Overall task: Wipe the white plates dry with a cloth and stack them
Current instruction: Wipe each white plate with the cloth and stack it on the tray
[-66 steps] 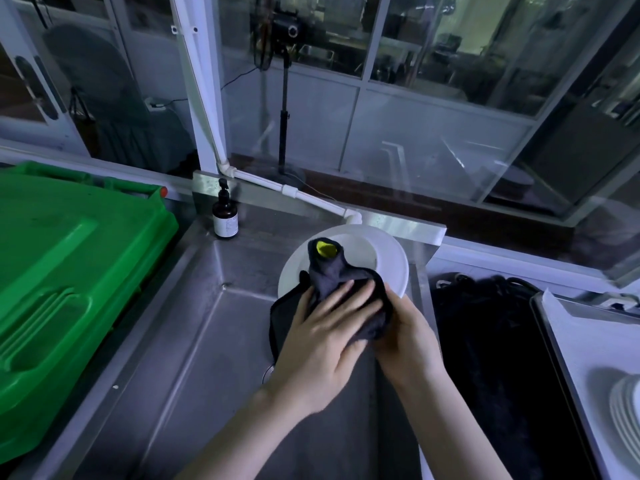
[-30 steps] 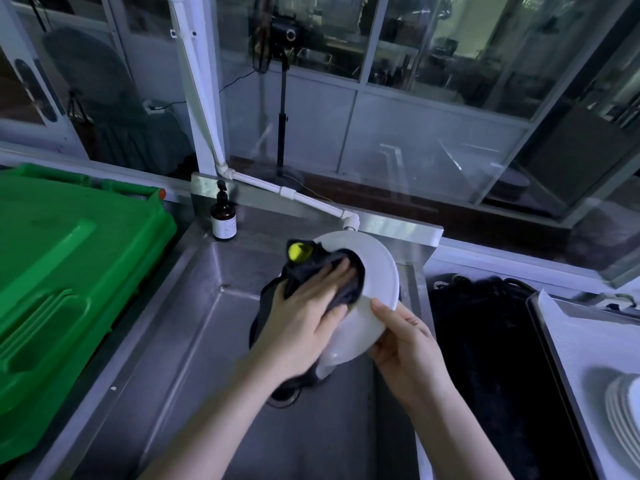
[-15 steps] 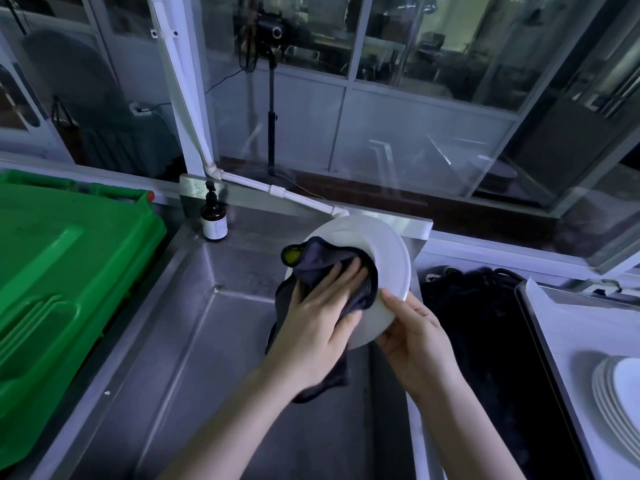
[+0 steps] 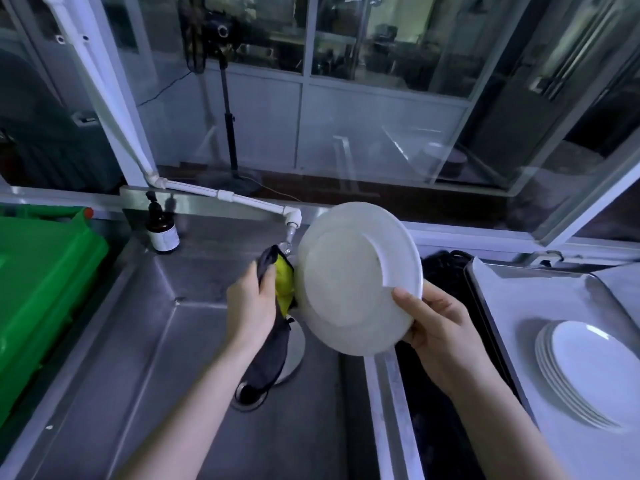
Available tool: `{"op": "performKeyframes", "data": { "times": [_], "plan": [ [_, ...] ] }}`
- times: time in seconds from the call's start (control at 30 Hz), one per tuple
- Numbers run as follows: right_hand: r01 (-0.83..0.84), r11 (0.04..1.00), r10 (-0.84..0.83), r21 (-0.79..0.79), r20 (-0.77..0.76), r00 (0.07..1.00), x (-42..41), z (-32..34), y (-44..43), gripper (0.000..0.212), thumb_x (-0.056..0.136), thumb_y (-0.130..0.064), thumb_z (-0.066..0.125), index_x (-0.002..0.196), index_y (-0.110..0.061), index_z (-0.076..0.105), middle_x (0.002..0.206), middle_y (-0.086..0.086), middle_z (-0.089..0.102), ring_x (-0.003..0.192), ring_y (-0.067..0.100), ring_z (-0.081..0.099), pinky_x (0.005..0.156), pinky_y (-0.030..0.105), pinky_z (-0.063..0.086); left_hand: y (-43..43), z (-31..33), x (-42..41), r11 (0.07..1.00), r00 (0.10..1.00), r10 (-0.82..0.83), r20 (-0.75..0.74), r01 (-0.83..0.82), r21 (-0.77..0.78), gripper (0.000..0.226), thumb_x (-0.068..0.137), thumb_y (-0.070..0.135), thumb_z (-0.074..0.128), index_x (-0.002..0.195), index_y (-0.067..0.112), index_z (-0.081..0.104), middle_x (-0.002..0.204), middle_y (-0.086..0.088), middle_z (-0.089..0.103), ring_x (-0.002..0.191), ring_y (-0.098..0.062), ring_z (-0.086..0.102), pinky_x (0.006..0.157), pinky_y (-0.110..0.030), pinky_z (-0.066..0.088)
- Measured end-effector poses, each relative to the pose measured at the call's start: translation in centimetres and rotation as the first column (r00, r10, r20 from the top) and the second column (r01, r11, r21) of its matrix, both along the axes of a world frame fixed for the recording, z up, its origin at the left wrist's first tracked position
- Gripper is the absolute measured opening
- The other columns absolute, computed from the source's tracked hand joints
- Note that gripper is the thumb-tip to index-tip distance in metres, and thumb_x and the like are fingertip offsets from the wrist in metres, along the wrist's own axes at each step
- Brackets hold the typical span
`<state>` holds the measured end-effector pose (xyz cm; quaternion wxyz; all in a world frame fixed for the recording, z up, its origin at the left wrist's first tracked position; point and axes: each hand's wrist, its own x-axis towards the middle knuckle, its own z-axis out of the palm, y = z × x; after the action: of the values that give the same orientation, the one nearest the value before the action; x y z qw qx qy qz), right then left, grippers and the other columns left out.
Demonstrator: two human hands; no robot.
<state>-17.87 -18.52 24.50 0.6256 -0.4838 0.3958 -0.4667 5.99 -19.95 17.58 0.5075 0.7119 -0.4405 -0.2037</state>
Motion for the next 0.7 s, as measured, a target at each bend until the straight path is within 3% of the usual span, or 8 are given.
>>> {"op": "performKeyframes", "data": {
  "times": [0.07, 0.13, 0.23, 0.33, 0.43, 0.53, 0.63, 0.7],
  "plan": [
    [-0.039, 0.99, 0.015, -0.138, -0.173, 0.985, -1.9, 0.4, -0.1, 0.021, 0.092, -0.027, 0.068, 0.106, -0.014, 0.076, 0.101, 0.011, 0.074, 0.093, 0.023, 0.069, 0.074, 0.038, 0.059, -0.7, 1.0, -0.7, 0.996, 0.993, -0.05, -0.104, 0.058, 0.072, 0.009, 0.095, 0.017, 0.058, 0.087, 0.02, 0.059, 0.074, 0.002, 0.062, 0.078, -0.028, 0.061, 0.063, -0.033, 0.036],
    [-0.071, 0.957, -0.039, -0.28, -0.37, 0.928, -3.6, 0.7, -0.2, 0.013, 0.095, -0.024, 0.066, 0.101, -0.025, 0.077, 0.09, 0.004, 0.074, 0.085, 0.013, 0.067, 0.072, 0.03, 0.055, -1.1, 2.2, -2.2, 0.974, 0.945, -0.149, -0.29, 0.192, 0.124, 0.029, 0.088, 0.012, 0.062, 0.108, 0.032, 0.065, 0.087, 0.003, 0.069, 0.078, -0.015, 0.065, 0.069, -0.03, 0.048],
    [-0.144, 0.885, -0.194, -0.443, -0.631, 0.751, -6.6, 0.3, -0.3, 0.025, 0.095, -0.02, 0.066, 0.097, -0.044, 0.071, 0.065, -0.004, 0.06, 0.057, 0.001, 0.048, 0.055, 0.015, 0.038, -1.9, 3.6, -5.3, 0.933, 0.838, -0.233, -0.494, 0.335, 0.128, 0.031, 0.083, 0.008, 0.062, 0.103, 0.03, 0.073, 0.093, -0.002, 0.074, 0.078, -0.014, 0.068, 0.07, -0.025, 0.05],
    [-0.286, 0.789, -0.321, -0.544, -0.761, 0.564, -9.6, 0.2, 0.4, 0.022, 0.094, -0.022, 0.066, 0.113, -0.027, 0.075, 0.055, -0.013, 0.052, 0.047, 0.0, 0.044, 0.051, 0.007, 0.032, -2.5, 4.6, -8.7, 0.916, 0.702, -0.18, -0.689, 0.375, 0.143, 0.03, 0.074, 0.039, 0.066, 0.094, 0.018, 0.074, 0.098, -0.007, 0.075, 0.087, -0.024, 0.071, 0.078, -0.032, 0.052],
    [-0.42, 0.702, -0.37, -0.574, -0.799, 0.473, -12.7, 0.2, 1.5, 0.032, 0.09, -0.015, 0.07, 0.122, -0.019, 0.072, 0.088, -0.009, 0.077, 0.077, 0.009, 0.073, 0.065, 0.018, 0.056, -3.1, 4.7, -12.2, 0.89, 0.758, -0.214, -0.617, 0.411, 0.198, 0.051, 0.061, 0.064, 0.073, 0.095, 0.027, 0.074, 0.1, 0.011, 0.071, 0.094, -0.009, 0.063, 0.089, -0.033, 0.045],
    [-0.524, 0.592, -0.505, -0.613, -0.788, 0.351, -16.4, -0.4, 2.0, 0.044, 0.082, 0.004, 0.074, 0.121, -0.016, 0.072, 0.124, -0.002, 0.07, 0.111, 0.017, 0.068, 0.068, 0.033, 0.063, -3.7, 4.3, -16.1, 0.883, 0.823, -0.3, -0.482, 0.431, 0.187, 0.033, 0.065, 0.037, 0.082, 0.085, 0.013, 0.071, 0.08, 0.008, 0.066, 0.078, -0.012, 0.059, 0.071, -0.025, 0.043],
    [-0.551, 0.534, -0.59, -0.642, -0.749, 0.301, -20.4, -0.9, 2.0, 0.043, 0.08, 0.002, 0.067, 0.119, -0.016, 0.073, 0.126, -0.003, 0.07, 0.113, 0.019, 0.068, 0.066, 0.03, 0.062, -4.6, 3.7, -20.3, 0.881, 0.812, -0.324, -0.486, 0.446, 0.157, 0.014, 0.073, 0.01, 0.079, 0.082, 0.019, 0.072, 0.071, 0.011, 0.071, 0.075, -0.011, 0.063, 0.058, -0.013, 0.047],
    [-0.537, 0.555, -0.589, -0.635, -0.756, 0.285, -22.8, -1.0, 1.9, 0.039, 0.083, -0.005, 0.066, 0.119, -0.019, 0.073, 0.125, -0.005, 0.07, 0.113, 0.018, 0.069, 0.071, 0.027, 0.061, -5.3, 3.5, -23.3, 0.891, 0.8, -0.299, -0.521, 0.43, 0.149, 0.017, 0.074, 0.009, 0.078, 0.087, 0.019, 0.073, 0.082, 0.006, 0.075, 0.083, -0.013, 0.067, 0.066, -0.019, 0.05]
  ]
}}
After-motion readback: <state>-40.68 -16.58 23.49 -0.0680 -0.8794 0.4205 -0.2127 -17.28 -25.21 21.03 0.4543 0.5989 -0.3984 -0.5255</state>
